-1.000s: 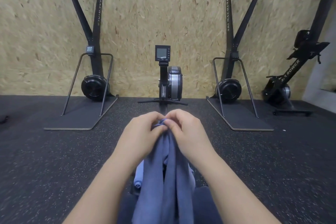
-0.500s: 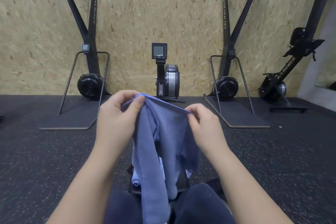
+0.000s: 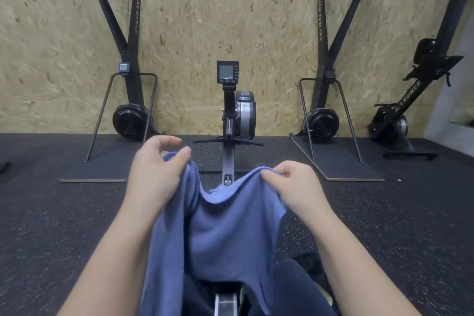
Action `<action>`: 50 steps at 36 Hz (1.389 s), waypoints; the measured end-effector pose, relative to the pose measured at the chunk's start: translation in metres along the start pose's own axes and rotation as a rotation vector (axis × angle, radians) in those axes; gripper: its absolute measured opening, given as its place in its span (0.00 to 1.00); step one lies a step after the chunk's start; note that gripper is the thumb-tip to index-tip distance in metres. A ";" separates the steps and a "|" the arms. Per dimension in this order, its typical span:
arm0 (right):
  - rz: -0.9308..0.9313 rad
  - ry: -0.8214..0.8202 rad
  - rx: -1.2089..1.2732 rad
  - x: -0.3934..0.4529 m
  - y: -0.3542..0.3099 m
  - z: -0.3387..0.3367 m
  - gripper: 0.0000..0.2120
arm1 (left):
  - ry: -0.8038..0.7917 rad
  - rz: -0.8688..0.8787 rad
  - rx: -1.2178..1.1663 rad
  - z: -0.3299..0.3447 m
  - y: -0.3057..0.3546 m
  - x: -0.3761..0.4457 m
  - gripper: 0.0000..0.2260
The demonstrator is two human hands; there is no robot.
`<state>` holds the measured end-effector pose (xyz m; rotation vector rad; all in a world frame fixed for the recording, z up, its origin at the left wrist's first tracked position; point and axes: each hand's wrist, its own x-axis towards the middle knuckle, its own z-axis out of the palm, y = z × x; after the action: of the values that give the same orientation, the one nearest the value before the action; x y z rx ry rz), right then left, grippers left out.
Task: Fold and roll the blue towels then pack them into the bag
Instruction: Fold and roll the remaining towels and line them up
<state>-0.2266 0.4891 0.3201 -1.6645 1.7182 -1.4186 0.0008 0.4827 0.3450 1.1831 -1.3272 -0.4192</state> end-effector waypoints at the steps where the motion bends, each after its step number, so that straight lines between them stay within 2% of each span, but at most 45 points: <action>1: -0.002 -0.022 0.017 -0.003 -0.007 0.004 0.11 | -0.022 0.005 0.023 0.004 0.004 -0.004 0.05; 8: 0.038 -0.119 0.359 -0.014 -0.048 0.023 0.09 | -0.196 0.089 -0.030 0.024 0.020 -0.028 0.06; 12: 0.004 -0.116 0.417 -0.018 -0.052 0.020 0.07 | -0.281 0.026 -0.139 0.023 0.020 -0.032 0.04; 14: -0.023 -0.099 0.441 -0.020 -0.051 0.017 0.07 | -0.342 0.000 -0.190 0.021 0.021 -0.032 0.07; 18: -0.058 -0.089 0.524 -0.021 -0.051 0.013 0.09 | -0.465 0.029 -0.206 0.019 0.025 -0.038 0.22; 20: -0.077 -0.115 0.541 -0.020 -0.050 0.011 0.07 | -0.450 0.100 -0.113 0.019 0.024 -0.040 0.23; 24: -0.118 -0.133 0.489 -0.020 -0.051 0.007 0.10 | -0.341 0.185 -0.095 0.021 0.025 -0.042 0.14; 27: -0.114 -0.152 0.457 -0.021 -0.053 0.008 0.11 | -0.245 0.260 -0.055 0.022 0.029 -0.042 0.14; 32: -0.121 -0.224 0.499 -0.027 -0.059 0.012 0.10 | -0.170 0.353 -0.011 0.025 0.029 -0.039 0.12; 34: -0.099 -0.227 0.541 -0.029 -0.060 0.013 0.07 | -0.167 0.326 -0.016 0.025 0.028 -0.039 0.12; 36: -0.087 -0.205 0.560 -0.028 -0.059 0.012 0.05 | -0.158 0.218 -0.051 0.024 0.027 -0.038 0.10; 39: -0.089 -0.198 0.549 -0.027 -0.058 0.008 0.06 | -0.179 0.038 -0.145 0.021 0.025 -0.036 0.09; 42: -0.083 -0.220 0.507 -0.027 -0.057 0.006 0.06 | -0.239 -0.025 -0.208 0.020 0.027 -0.034 0.08; 46: -0.073 -0.251 0.476 -0.027 -0.057 0.003 0.06 | -0.277 0.028 -0.217 0.018 0.029 -0.035 0.11; 50: -0.100 -0.222 0.405 -0.028 -0.058 -0.001 0.10 | -0.276 0.197 -0.074 0.017 0.031 -0.038 0.15</action>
<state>-0.1900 0.5261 0.3579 -1.6232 1.1516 -1.4460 -0.0358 0.5192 0.3477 0.9455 -1.6362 -0.4965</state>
